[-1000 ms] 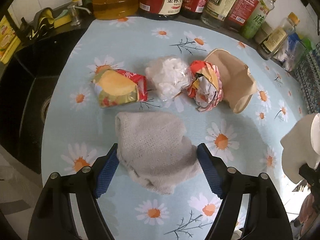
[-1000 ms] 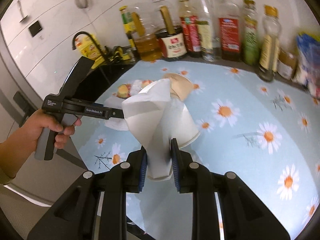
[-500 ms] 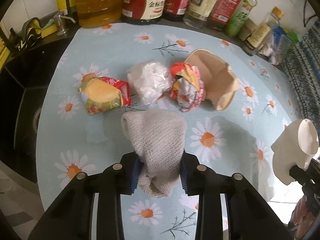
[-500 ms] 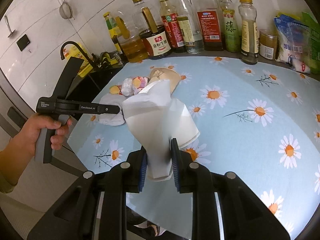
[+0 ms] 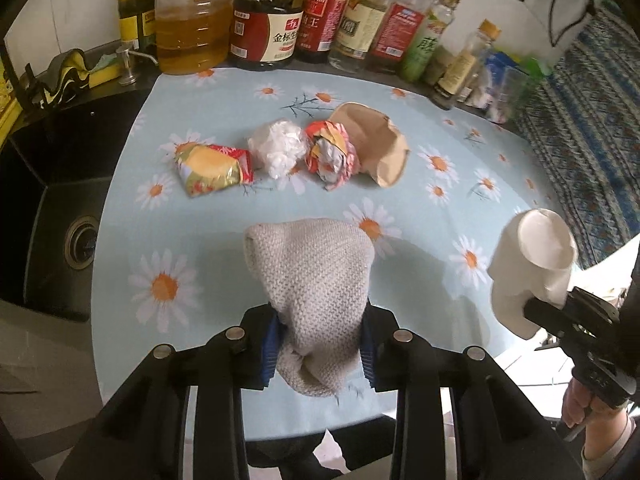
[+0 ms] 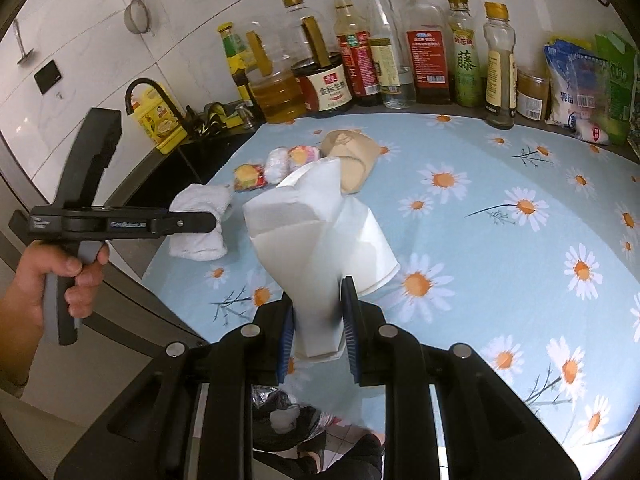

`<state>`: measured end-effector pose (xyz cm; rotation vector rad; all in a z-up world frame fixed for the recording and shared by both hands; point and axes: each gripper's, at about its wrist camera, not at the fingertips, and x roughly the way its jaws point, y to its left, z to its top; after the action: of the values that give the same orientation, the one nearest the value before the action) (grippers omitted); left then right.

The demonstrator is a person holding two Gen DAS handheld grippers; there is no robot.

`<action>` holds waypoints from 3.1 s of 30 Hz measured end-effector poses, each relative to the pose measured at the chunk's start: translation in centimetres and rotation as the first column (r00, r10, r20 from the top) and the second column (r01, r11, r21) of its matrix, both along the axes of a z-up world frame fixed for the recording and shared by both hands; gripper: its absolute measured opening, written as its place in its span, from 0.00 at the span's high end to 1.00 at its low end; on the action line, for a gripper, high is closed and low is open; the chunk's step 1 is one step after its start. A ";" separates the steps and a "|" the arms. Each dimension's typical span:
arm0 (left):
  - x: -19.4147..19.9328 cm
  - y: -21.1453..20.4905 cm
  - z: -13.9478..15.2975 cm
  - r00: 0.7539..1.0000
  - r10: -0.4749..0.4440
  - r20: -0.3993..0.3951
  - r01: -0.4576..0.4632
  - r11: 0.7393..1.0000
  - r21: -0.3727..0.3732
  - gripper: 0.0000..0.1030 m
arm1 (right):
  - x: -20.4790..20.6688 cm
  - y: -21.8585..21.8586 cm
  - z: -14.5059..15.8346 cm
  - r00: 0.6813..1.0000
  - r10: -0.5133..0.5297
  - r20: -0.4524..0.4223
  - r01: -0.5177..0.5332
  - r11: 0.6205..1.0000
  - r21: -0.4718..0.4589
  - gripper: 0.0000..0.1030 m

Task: Collect trash
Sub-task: 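Lift the white paper with the right tool while the left tool grasps the grey cloth, then carry the grey cloth and white paper down over the black bin, then open the left tool over the bin while the right tool releases the paper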

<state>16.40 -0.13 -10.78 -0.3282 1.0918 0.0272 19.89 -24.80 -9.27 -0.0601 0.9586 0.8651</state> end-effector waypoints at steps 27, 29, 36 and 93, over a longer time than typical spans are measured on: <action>-15.2 0.4 -1.0 0.999 -0.044 0.021 0.045 0.996 -0.072 0.70 | -14.0 5.7 -0.9 0.998 0.050 -0.029 -0.050 0.999 -0.003 0.77; -15.8 0.5 -1.5 0.999 -0.039 0.012 0.040 0.996 -0.079 0.70 | -14.6 6.1 -1.3 0.998 0.059 -0.037 -0.059 0.998 -0.007 0.77; -17.6 0.8 -3.3 0.999 -0.024 -0.022 0.022 0.995 -0.099 0.70 | -16.4 7.5 -3.0 0.992 0.099 -0.075 -0.100 0.995 -0.019 0.77; -17.7 3.3 -24.0 0.893 0.045 -0.448 -0.172 0.953 -0.248 0.50 | -14.3 10.6 -21.7 0.908 0.014 -0.420 -0.119 0.967 -0.226 0.58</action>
<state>-1.30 3.15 -34.76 -0.6647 1.5299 0.0478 5.55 -14.18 -31.02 -0.1259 1.4725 0.8330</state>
